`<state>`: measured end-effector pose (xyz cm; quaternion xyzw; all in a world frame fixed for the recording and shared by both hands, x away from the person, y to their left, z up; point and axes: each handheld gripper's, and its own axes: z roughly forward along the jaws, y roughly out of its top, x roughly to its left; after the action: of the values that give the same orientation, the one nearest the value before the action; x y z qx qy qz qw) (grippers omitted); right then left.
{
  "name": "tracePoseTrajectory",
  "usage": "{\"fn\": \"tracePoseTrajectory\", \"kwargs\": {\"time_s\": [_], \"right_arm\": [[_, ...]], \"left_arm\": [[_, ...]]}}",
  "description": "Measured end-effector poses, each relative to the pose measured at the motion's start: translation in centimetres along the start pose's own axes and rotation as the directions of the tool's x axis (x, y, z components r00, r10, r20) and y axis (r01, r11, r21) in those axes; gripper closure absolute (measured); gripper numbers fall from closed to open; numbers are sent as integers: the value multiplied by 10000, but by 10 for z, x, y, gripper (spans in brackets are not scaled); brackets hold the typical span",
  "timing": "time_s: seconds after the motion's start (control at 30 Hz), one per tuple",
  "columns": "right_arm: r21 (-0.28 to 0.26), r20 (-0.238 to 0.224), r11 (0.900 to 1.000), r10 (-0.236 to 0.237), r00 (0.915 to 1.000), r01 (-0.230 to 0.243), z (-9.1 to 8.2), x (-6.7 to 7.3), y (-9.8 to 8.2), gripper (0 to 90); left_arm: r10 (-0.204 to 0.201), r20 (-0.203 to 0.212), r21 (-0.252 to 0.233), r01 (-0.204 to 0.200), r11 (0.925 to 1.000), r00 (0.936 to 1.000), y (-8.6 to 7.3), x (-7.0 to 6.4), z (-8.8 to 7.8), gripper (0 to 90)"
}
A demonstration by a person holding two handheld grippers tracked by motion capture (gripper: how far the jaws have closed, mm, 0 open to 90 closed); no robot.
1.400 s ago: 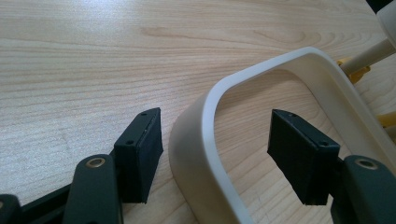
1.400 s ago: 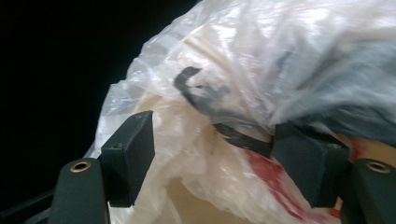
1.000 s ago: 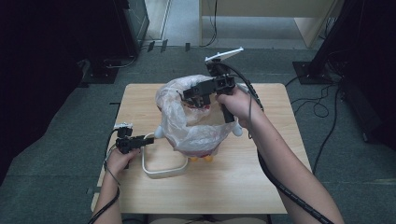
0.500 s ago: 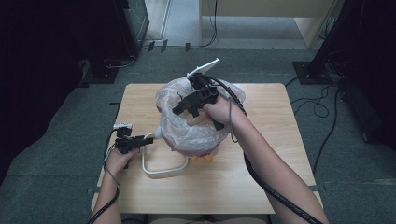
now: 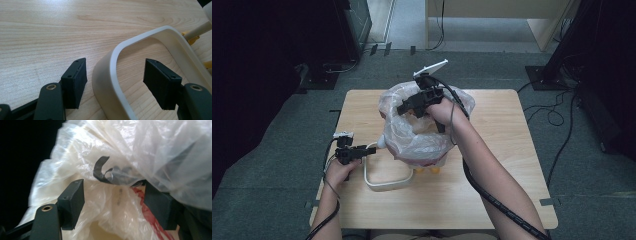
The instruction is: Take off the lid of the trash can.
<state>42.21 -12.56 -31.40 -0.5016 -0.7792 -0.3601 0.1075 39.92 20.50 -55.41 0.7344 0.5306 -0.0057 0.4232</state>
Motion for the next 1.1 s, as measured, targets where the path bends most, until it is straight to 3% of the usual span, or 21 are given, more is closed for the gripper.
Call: {"fn": "tracePoseTrajectory", "kwargs": {"time_s": [0.2,0.33,0.6,0.7,0.9,1.1], "right_arm": [[-253,104,9995,188,9998,-185,15,-8,-2,320],[-560,66,9965,618,9981,-614,21,-15,1,316],[-283,80,9976,634,9980,-631,31,-24,-1,306],[-167,156,9983,554,9983,-551,28,-21,0,306],[-419,148,9983,410,9990,-404,7,-14,3,306],[-814,-151,9936,775,9969,-785,-14,-12,6,306]], "left_arm": [[76,0,28,-76,10000,10000,0,-1,1,355],[121,-21,-5,-121,9999,9999,0,-1,1,355],[203,-22,18,-203,9998,9998,0,-1,1,356],[232,-27,19,-232,9997,9997,0,-2,1,356],[205,-41,-8,-205,9998,9998,0,-2,1,355],[233,-90,-24,-233,9997,9997,0,-2,1,356]]}}
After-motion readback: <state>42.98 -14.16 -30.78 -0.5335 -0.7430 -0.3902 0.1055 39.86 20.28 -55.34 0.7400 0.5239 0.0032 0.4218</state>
